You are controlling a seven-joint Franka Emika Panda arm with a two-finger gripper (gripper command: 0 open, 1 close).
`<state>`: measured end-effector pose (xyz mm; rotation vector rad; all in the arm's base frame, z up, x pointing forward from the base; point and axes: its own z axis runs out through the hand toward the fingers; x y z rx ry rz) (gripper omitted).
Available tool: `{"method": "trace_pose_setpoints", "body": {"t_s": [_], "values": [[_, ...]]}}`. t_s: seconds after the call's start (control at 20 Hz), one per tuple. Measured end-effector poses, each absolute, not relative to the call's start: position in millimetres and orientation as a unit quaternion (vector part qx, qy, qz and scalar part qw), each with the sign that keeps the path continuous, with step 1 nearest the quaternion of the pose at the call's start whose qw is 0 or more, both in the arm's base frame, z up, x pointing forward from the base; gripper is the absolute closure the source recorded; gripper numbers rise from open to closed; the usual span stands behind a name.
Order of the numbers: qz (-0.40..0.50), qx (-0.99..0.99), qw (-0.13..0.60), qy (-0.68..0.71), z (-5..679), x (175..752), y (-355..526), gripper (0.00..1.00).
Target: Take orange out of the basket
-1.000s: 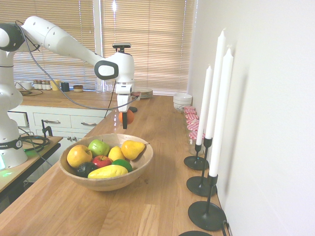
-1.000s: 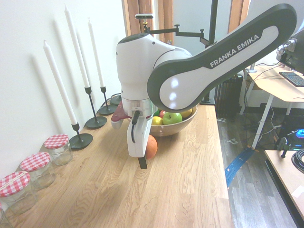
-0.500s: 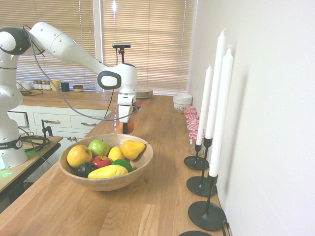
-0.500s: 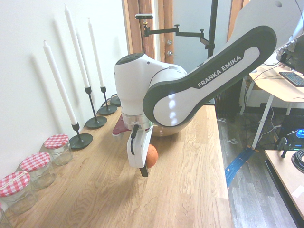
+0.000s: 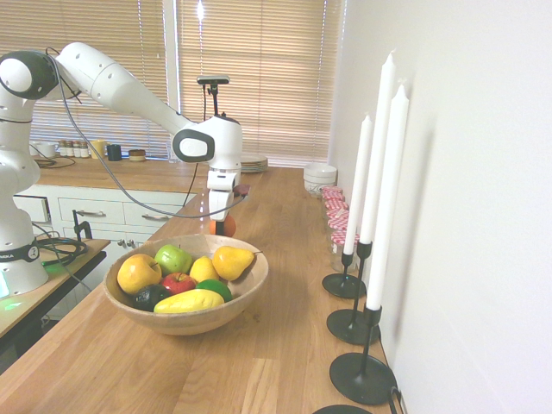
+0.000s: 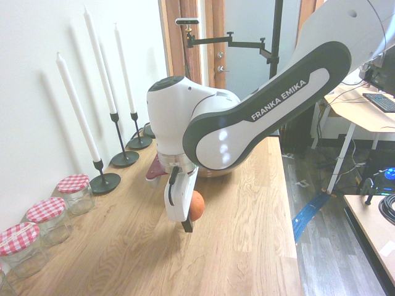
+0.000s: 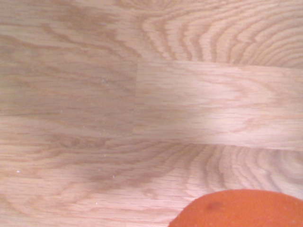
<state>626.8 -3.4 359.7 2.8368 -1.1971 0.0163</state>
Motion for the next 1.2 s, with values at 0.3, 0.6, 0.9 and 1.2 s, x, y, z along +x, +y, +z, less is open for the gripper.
{"method": "trace_pose_setpoints", "body": {"t_s": [0.3, 0.6, 0.9, 1.2], "values": [[0.004, 0.920, 0.032, -0.390, 357.6, 627.0, -2.7, 0.00], [0.003, 0.919, 0.032, -0.393, 356.1, 627.1, -2.6, 0.00], [0.003, 0.919, 0.033, -0.394, 355.9, 627.1, -3.3, 0.00], [0.003, 0.919, 0.033, -0.394, 355.9, 627.1, -3.6, 0.00]]}}
